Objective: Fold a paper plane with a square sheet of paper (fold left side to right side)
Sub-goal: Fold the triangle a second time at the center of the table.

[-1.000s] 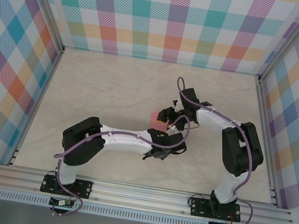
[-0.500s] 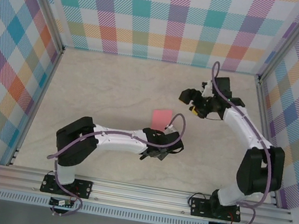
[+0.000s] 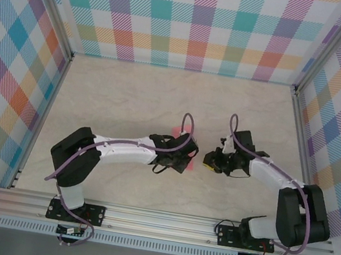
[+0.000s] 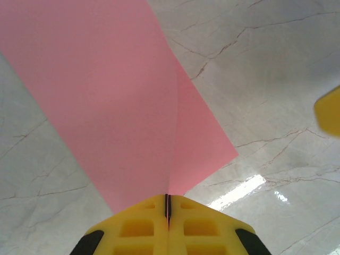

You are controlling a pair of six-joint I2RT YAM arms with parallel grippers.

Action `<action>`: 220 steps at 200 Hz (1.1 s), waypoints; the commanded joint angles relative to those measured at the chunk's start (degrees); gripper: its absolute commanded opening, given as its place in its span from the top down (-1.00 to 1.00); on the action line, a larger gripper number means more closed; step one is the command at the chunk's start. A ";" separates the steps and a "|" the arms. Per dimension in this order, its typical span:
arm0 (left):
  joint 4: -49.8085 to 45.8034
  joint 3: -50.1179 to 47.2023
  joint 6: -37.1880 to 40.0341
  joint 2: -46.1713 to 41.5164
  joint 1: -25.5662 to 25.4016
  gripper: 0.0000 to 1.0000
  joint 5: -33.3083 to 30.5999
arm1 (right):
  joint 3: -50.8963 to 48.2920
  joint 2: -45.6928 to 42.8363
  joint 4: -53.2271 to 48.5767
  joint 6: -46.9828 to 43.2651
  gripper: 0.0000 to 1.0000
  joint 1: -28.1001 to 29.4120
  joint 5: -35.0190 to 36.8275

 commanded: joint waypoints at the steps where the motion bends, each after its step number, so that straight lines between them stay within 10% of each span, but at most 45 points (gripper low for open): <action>1: 2.26 -1.86 -1.81 -3.24 1.46 1.00 4.27 | -0.97 1.90 8.58 3.36 0.77 3.58 -0.16; 220: 5.76 -6.07 2.20 -1.24 11.88 0.98 11.94 | 7.23 14.80 -5.03 -0.38 0.85 12.85 15.40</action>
